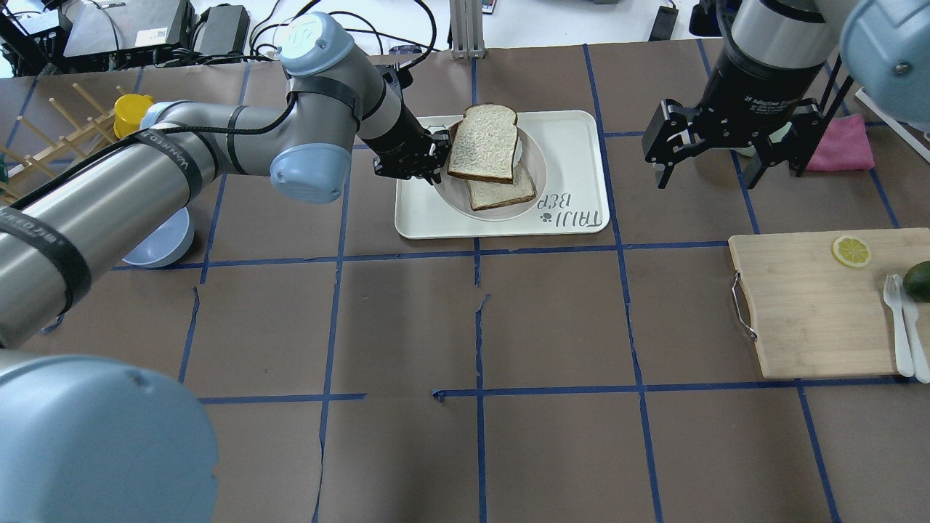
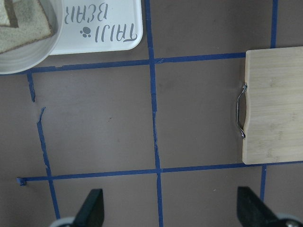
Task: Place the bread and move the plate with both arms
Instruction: 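Slide the plate with the left gripper onto the bear-print tray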
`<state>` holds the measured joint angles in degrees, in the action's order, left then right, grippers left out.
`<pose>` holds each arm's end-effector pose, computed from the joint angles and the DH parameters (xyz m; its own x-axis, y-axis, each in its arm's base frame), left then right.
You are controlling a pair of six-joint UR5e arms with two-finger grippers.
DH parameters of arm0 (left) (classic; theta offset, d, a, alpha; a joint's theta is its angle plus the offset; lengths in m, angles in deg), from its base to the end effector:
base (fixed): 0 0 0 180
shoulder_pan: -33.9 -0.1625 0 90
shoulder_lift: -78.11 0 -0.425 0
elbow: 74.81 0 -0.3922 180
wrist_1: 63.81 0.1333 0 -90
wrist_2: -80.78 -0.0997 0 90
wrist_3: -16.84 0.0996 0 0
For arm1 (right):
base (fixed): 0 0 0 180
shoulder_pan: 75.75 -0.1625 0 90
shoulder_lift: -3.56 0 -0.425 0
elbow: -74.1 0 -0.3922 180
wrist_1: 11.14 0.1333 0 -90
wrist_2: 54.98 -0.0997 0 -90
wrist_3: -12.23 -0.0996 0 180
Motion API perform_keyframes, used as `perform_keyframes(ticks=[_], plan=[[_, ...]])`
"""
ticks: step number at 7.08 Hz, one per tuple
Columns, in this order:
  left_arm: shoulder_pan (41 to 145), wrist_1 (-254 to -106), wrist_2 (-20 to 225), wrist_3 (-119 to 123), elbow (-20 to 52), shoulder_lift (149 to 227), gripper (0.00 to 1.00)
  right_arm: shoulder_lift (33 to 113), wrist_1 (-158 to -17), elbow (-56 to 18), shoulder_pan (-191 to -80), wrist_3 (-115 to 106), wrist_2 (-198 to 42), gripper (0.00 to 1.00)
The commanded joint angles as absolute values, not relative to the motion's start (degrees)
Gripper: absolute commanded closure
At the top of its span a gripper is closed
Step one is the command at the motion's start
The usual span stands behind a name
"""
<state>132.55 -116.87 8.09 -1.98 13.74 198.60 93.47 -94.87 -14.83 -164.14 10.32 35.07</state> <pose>-0.2619 -0.6382 0.2579 -0.9356 -0.1417 0.3233 -0.1615 0.9863 -0.0350 0.1196 -0.4865 0.4858 -0.9981 0.0612 0.0039 0.0613 0.9939 0.0921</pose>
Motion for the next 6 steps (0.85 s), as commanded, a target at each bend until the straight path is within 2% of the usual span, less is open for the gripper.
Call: perform_keyframes(ticks=[1,4,5,6], plan=[[132.60,-116.45,8.09,-2.14,8.17,205.09,0.98,93.56,-94.90,-14.67,-164.16,10.91,35.37,0.00],[132.60,-112.77,8.18,-2.93,8.15,208.71,0.96,93.65,-94.90,-14.76,-164.16,10.83,35.37,0.00],[132.60,-112.68,8.27,-4.59,8.33,208.46,0.76,93.56,-94.90,-15.02,-164.16,10.91,35.63,0.00],[132.60,-112.76,8.27,-5.39,8.51,207.76,0.10,93.56,-94.99,-14.84,-164.16,10.74,35.89,0.00]])
